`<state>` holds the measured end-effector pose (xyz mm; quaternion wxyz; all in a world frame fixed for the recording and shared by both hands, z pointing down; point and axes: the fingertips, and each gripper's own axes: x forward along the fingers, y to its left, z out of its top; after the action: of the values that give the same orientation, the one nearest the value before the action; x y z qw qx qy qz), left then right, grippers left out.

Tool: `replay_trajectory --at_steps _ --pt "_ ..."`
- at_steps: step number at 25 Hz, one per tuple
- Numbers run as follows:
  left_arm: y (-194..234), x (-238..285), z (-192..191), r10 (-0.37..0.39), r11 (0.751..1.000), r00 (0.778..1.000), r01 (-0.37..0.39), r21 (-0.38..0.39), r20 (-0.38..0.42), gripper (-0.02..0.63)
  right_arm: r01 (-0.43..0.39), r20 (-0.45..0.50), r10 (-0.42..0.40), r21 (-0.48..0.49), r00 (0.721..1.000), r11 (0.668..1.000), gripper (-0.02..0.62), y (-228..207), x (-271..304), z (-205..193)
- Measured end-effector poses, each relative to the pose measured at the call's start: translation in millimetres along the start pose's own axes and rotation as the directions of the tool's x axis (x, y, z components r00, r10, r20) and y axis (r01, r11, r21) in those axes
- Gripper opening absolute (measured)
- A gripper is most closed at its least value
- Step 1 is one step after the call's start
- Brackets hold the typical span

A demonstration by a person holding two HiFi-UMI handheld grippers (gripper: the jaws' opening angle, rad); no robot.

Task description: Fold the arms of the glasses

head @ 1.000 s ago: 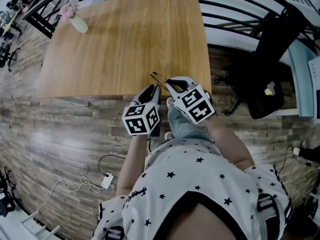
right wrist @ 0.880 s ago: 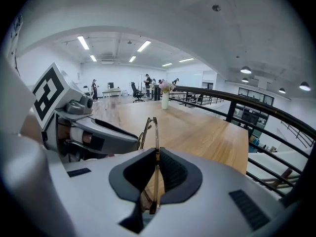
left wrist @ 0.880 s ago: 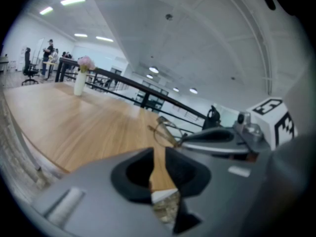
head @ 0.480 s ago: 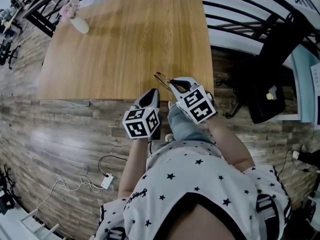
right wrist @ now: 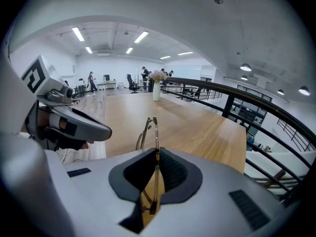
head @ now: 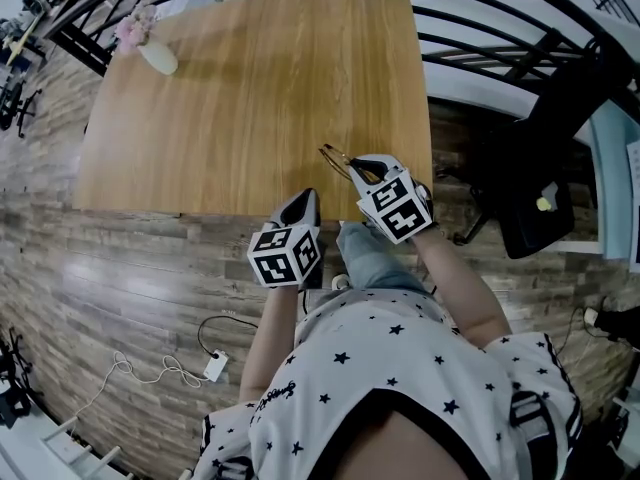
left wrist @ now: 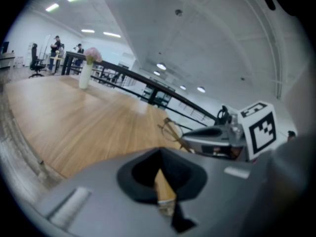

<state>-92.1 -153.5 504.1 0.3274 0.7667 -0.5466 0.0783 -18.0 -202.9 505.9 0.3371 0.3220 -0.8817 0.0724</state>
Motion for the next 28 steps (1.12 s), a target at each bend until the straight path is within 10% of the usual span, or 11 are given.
replay_trajectory --at_steps 28 --pt "15.7 39.7 -21.9 0.024 0.998 0.995 -0.030 -0.056 -0.102 0.007 -0.035 -0.176 0.025 -0.054 0.984 0.998 0.032 -44.1 62.0 -51.8"
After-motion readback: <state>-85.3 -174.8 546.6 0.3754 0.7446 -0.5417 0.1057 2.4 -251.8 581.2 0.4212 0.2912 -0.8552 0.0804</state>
